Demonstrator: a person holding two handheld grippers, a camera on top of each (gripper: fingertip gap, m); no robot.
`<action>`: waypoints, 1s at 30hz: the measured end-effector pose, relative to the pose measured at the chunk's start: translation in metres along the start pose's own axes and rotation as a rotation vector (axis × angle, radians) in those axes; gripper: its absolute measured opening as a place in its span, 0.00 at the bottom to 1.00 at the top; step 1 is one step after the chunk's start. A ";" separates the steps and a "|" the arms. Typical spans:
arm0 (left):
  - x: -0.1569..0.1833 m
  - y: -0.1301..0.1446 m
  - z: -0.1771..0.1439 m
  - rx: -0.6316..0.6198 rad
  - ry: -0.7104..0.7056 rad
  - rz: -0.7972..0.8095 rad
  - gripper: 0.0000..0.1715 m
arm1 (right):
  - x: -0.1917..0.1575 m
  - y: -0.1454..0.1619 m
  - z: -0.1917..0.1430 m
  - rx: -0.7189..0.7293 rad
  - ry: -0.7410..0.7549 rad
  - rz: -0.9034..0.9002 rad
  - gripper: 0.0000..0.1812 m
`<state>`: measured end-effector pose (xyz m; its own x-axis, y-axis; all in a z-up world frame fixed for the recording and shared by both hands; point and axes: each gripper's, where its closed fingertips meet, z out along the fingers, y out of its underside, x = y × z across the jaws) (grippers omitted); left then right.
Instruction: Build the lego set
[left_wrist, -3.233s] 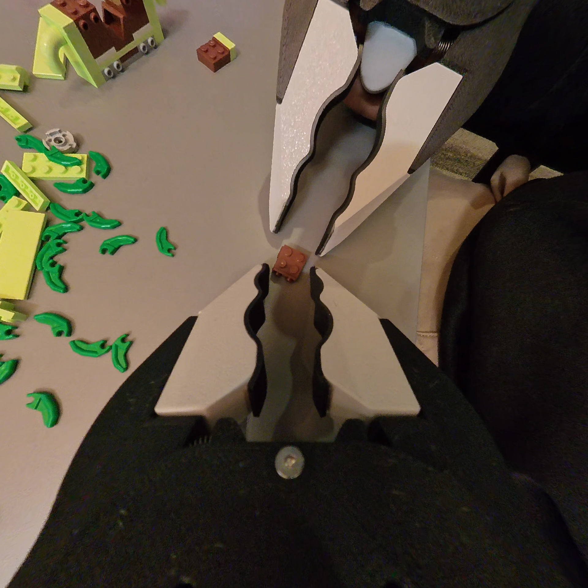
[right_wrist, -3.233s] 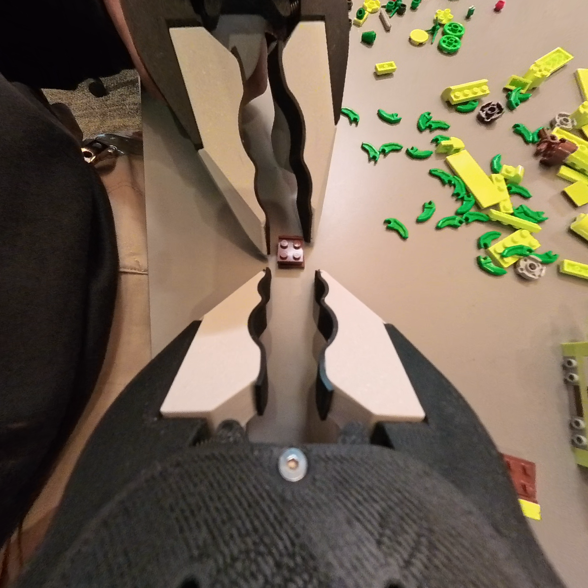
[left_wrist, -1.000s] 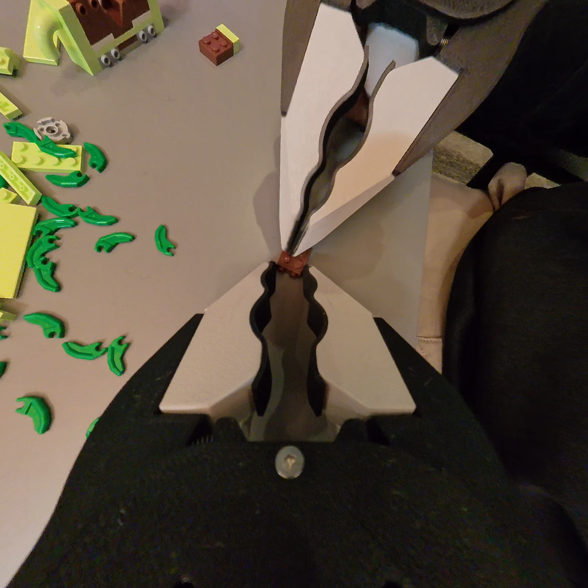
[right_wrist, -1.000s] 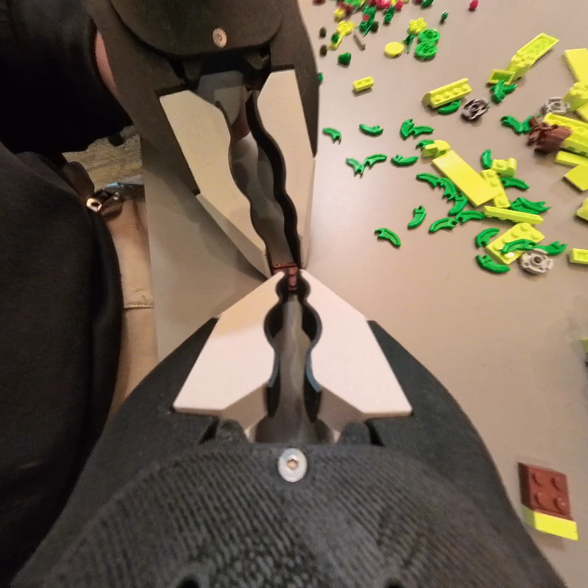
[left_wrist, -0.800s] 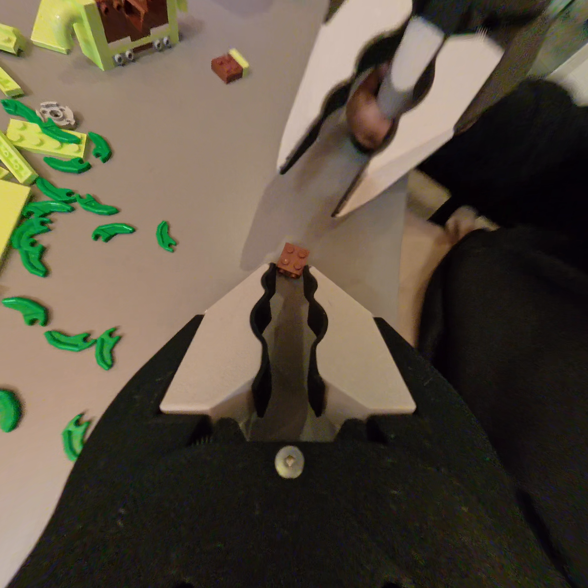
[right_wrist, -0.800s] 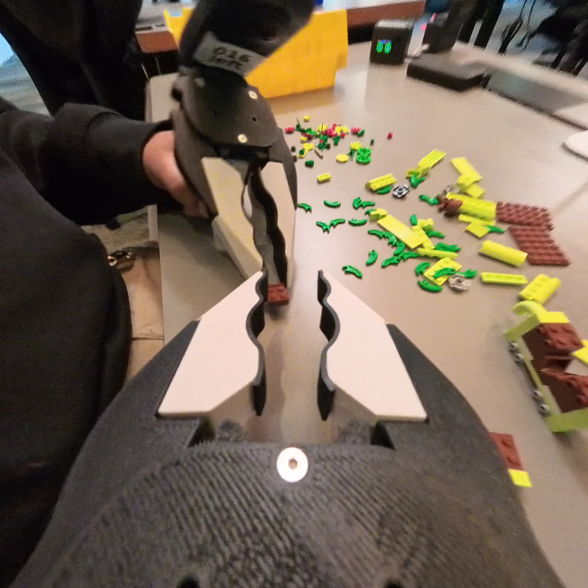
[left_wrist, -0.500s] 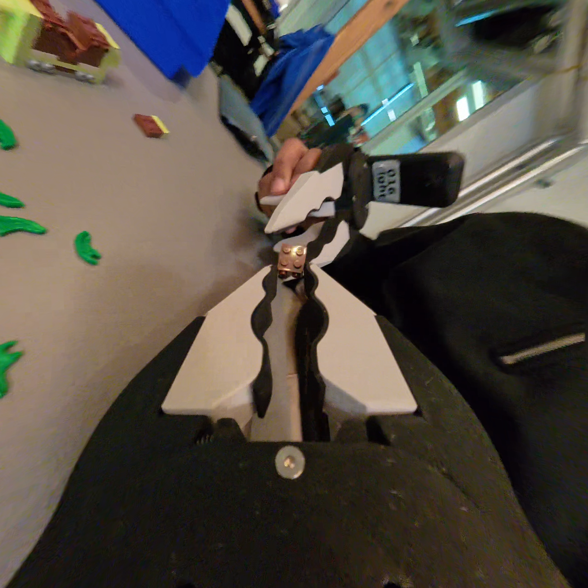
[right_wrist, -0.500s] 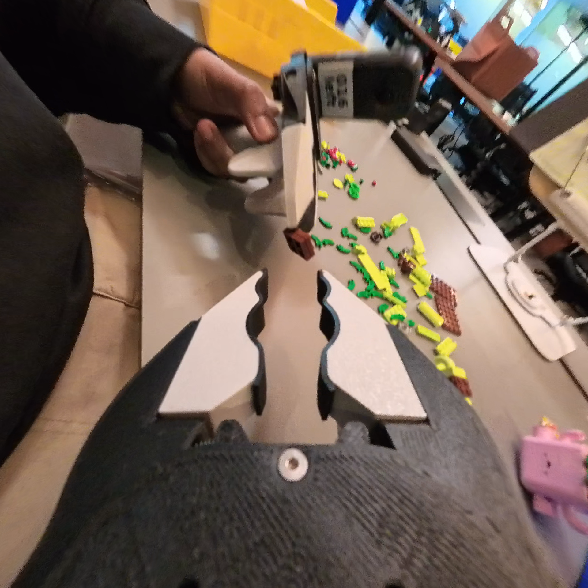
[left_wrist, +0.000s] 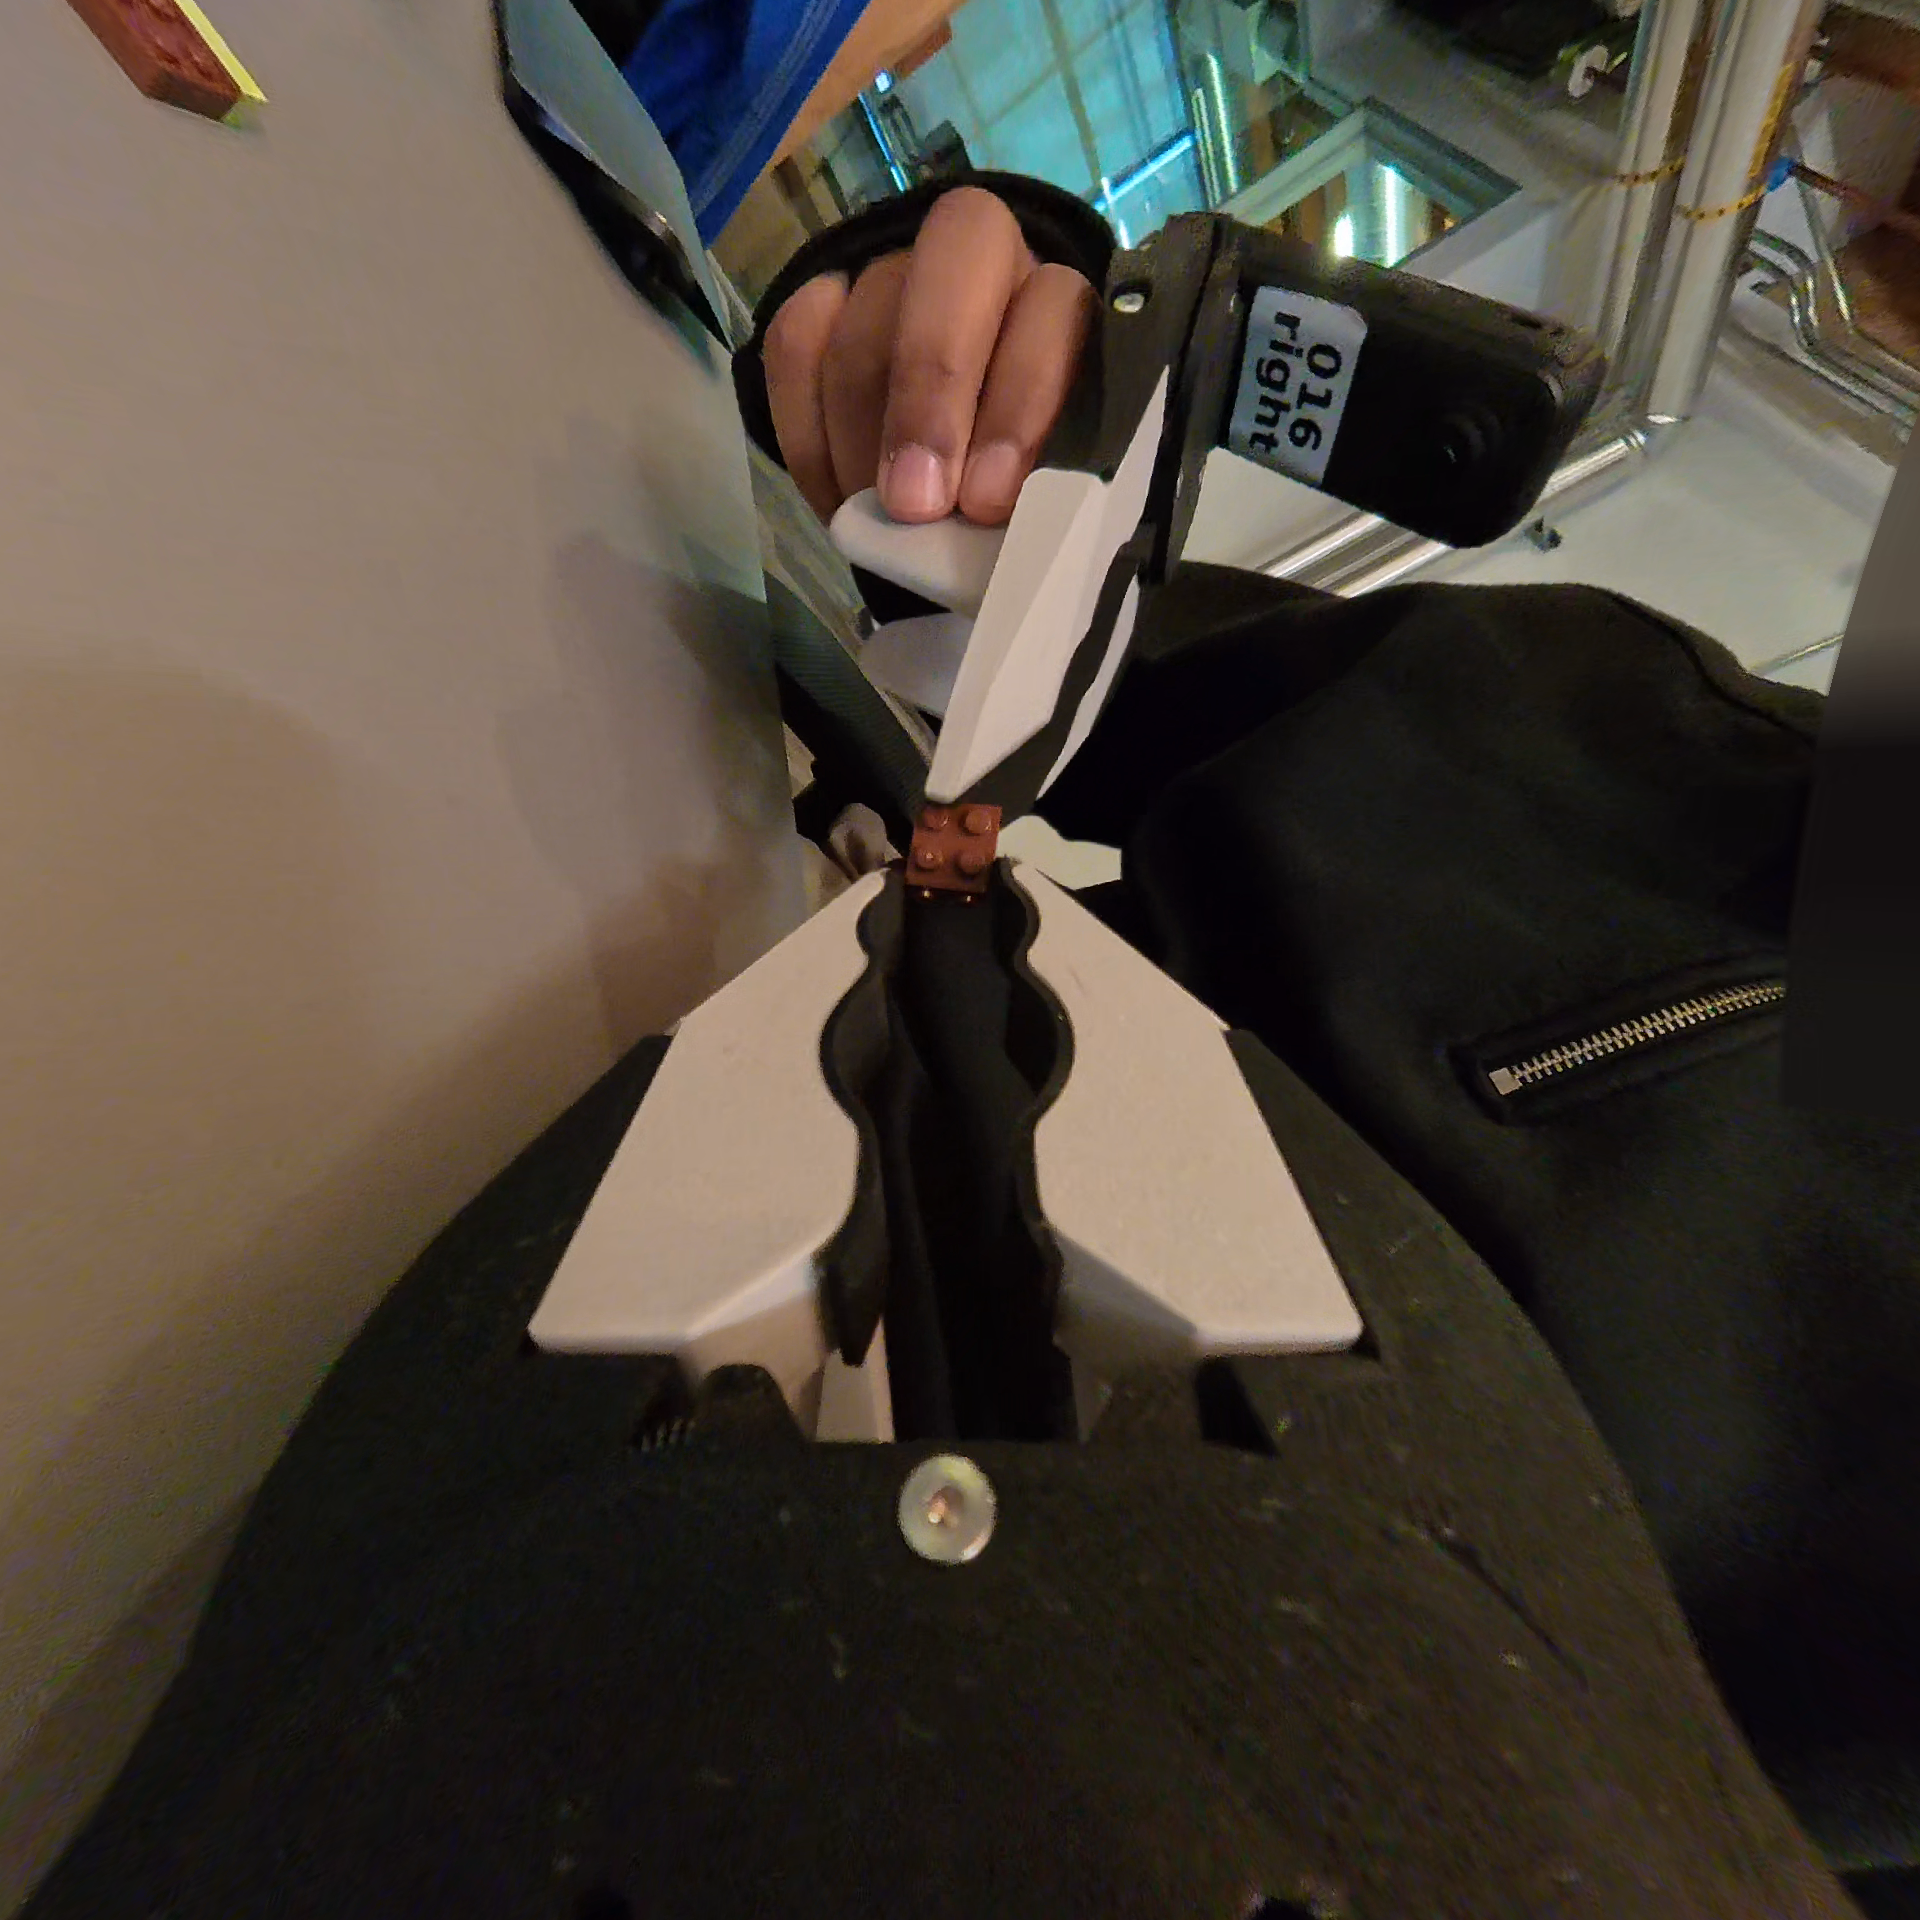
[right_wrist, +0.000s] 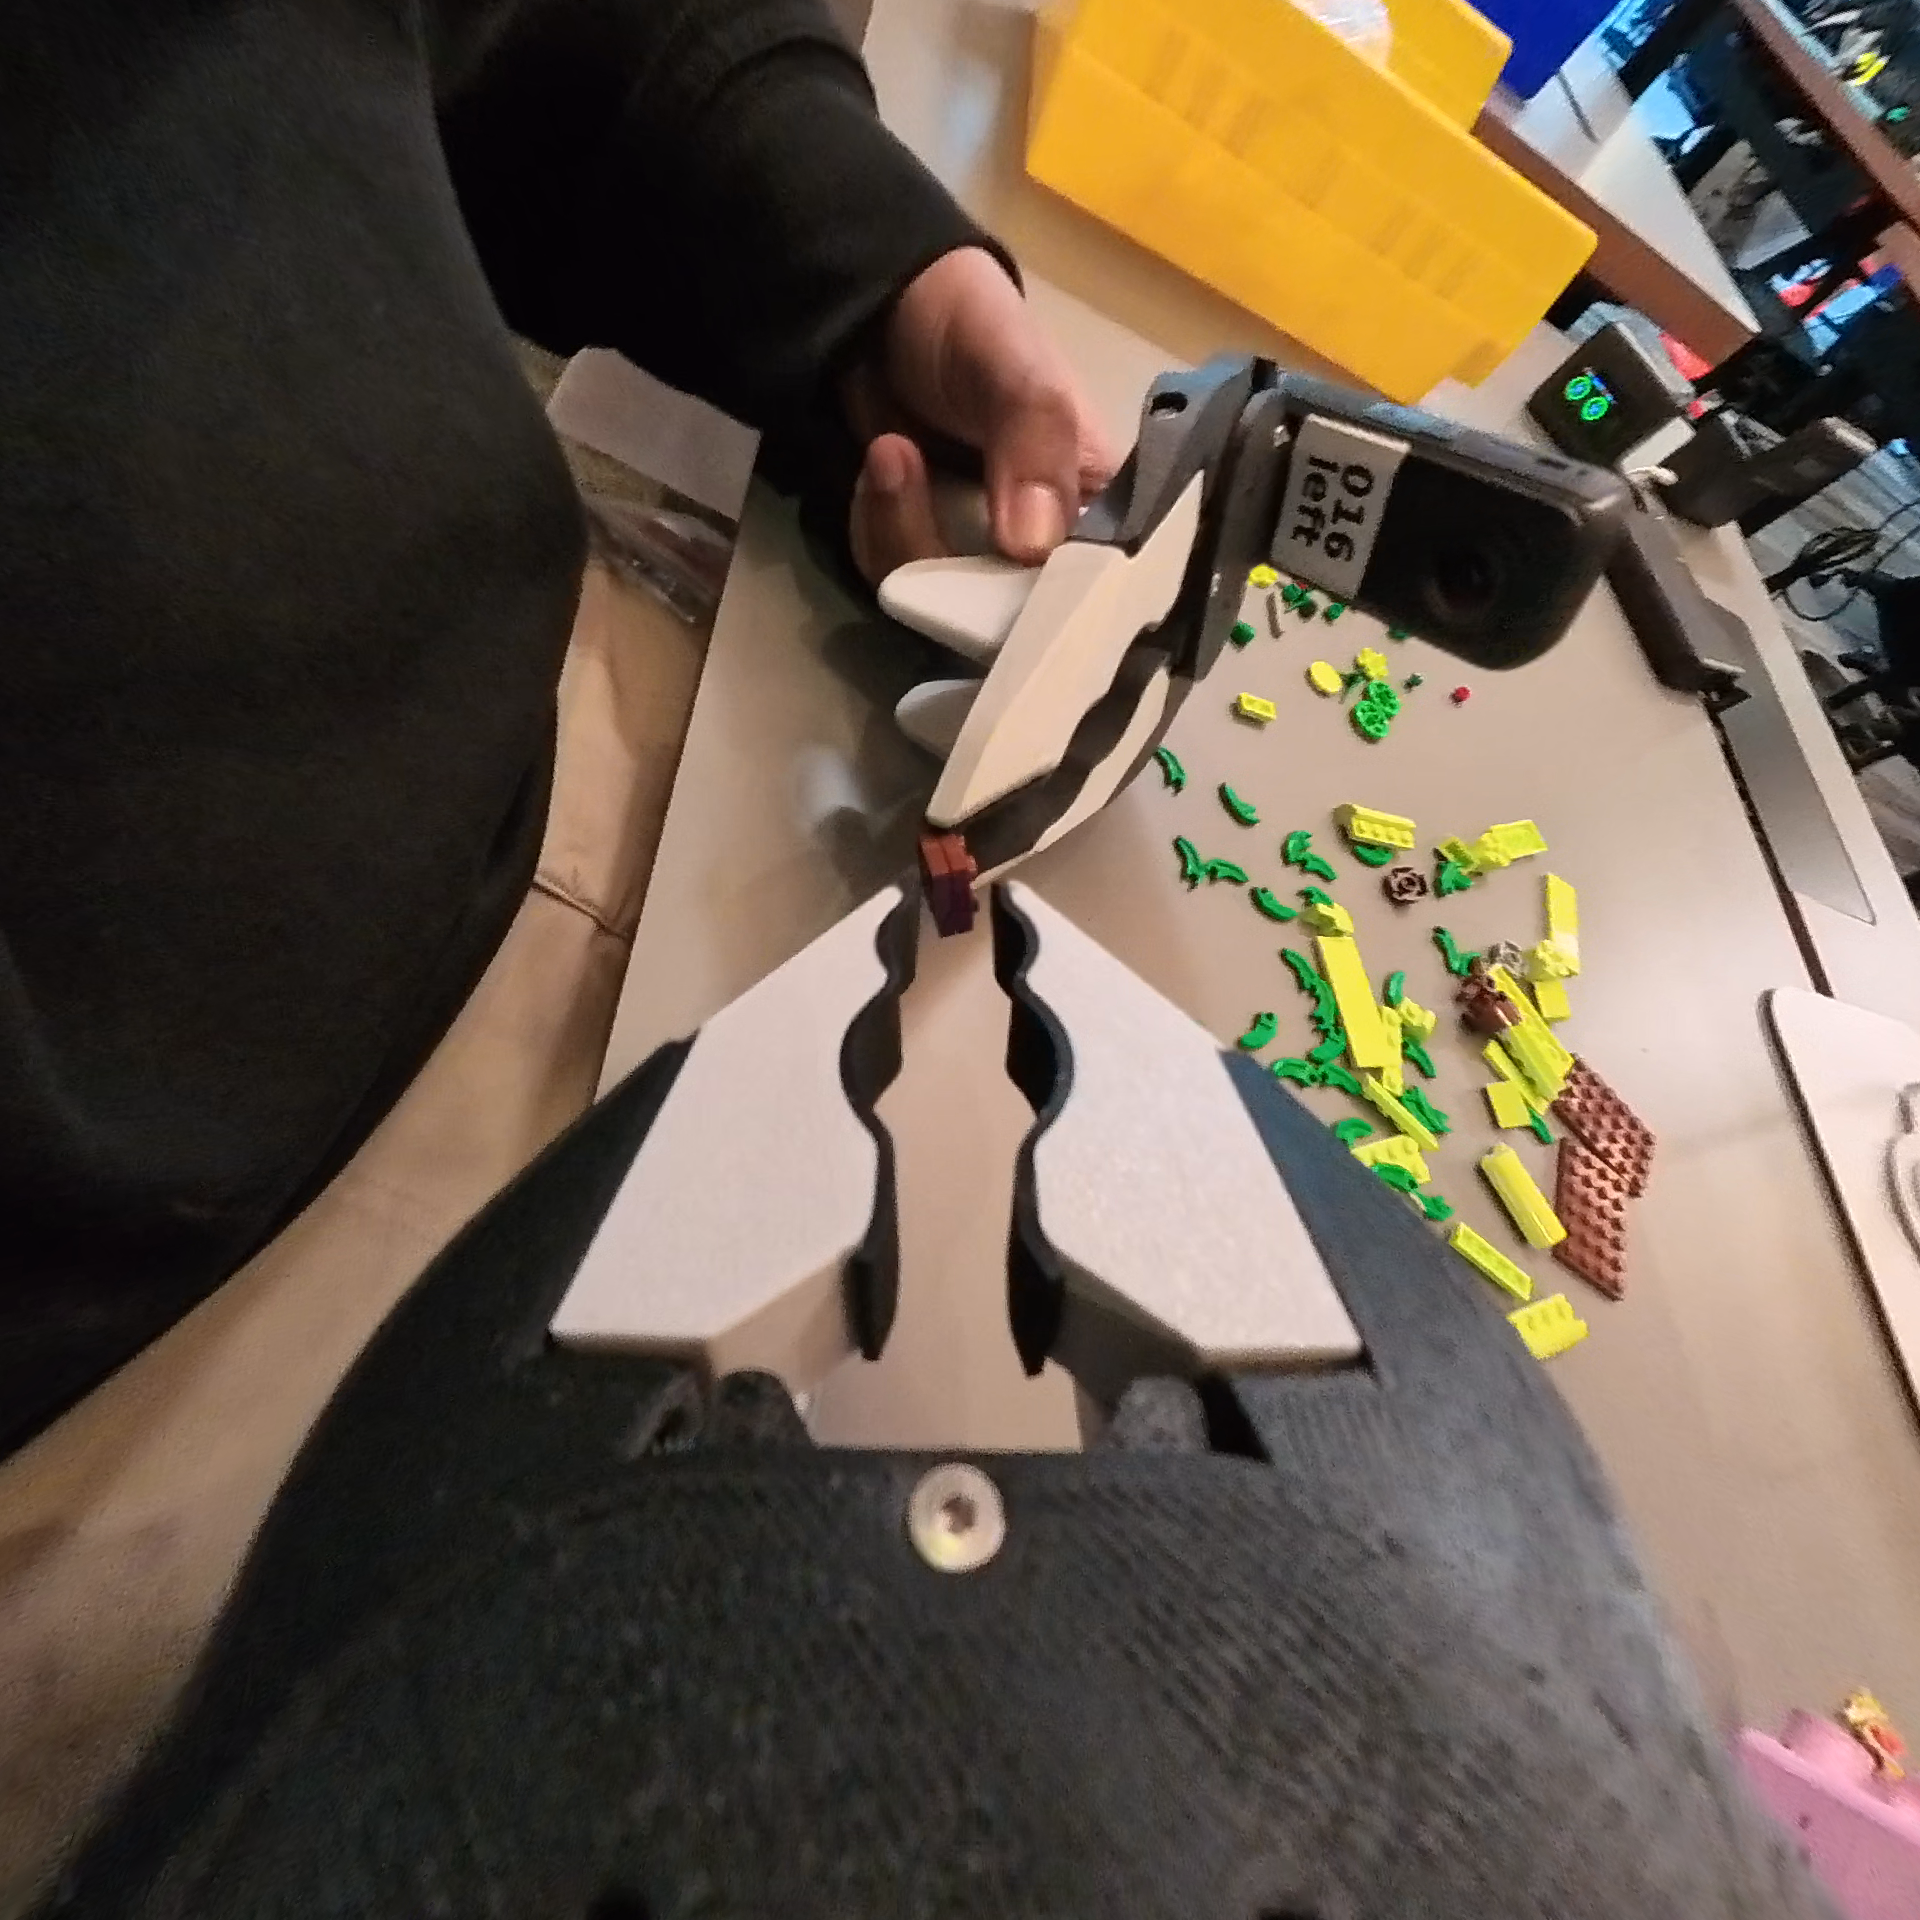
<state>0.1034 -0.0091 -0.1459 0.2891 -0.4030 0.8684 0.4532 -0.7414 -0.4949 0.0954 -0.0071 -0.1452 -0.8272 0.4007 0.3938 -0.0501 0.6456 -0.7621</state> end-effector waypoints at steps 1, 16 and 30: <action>-0.001 0.001 0.000 -0.005 -0.002 -0.002 0.09 | -0.001 0.000 0.001 0.002 -0.010 -0.004 0.06; -0.005 0.001 0.001 0.000 -0.007 -0.032 0.09 | -0.005 0.002 0.003 -0.017 -0.072 0.017 0.03; 0.000 0.001 0.001 0.006 0.035 -0.032 0.09 | -0.003 -0.001 -0.001 0.041 -0.064 0.075 0.08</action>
<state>0.1049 -0.0099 -0.1463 0.2447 -0.3975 0.8844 0.4666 -0.7513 -0.4668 0.0983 -0.0085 -0.1453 -0.8633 0.4038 0.3026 -0.0085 0.5879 -0.8089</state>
